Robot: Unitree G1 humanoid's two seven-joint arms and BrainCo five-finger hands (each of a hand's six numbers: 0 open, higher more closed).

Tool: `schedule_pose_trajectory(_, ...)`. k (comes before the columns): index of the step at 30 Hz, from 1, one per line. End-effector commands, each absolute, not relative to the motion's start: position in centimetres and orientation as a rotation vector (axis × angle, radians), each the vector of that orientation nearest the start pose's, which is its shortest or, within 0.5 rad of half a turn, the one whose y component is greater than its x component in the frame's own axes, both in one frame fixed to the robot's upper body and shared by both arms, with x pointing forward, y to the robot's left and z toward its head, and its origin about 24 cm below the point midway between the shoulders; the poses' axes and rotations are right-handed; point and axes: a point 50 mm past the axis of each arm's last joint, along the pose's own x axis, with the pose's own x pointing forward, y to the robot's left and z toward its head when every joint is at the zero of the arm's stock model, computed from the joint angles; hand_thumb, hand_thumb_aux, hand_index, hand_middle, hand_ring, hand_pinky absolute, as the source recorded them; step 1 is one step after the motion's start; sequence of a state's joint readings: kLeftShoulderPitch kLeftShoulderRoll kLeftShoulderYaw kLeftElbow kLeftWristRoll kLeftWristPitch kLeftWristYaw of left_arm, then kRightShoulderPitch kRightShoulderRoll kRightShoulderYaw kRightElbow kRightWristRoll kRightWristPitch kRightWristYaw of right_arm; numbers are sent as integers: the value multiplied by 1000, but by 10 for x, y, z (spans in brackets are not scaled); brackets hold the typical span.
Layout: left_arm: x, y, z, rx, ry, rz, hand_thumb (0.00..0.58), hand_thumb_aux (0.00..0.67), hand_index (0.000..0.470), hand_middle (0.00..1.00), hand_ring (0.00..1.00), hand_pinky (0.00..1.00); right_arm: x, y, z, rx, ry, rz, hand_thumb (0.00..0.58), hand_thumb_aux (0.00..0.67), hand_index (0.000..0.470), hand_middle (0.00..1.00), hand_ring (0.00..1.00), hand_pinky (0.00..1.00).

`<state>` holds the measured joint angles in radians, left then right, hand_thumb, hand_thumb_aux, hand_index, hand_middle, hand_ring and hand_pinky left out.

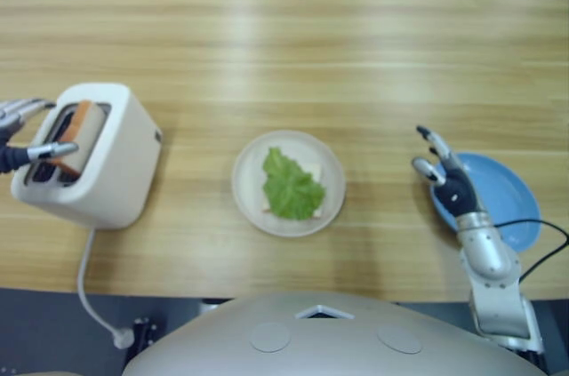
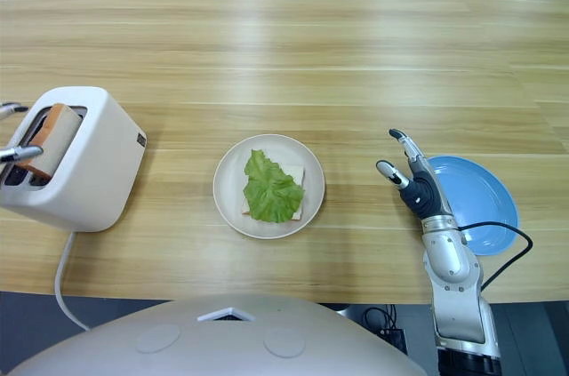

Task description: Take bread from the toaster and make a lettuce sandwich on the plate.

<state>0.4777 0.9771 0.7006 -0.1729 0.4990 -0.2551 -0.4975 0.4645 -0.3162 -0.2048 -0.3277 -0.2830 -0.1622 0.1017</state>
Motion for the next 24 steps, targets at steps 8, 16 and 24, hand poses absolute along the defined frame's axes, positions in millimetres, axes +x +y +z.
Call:
schedule_pose_trajectory(8,165,362,169,1679,354,-200,0,0,0,0,0,0,152,-245,59,-704,22,-45,0,0,0,0,0,0)
schedule_pose_trajectory(16,168,359,167,1667,340,-192,156,97,67,0,0,0,152,-243,57,-712,32,-36,0,0,0,0,0,0)
schedule_pose_trajectory(24,172,356,167,1640,317,-152,555,531,364,0,0,0,151,-243,56,-731,41,-31,0,0,0,0,0,0)
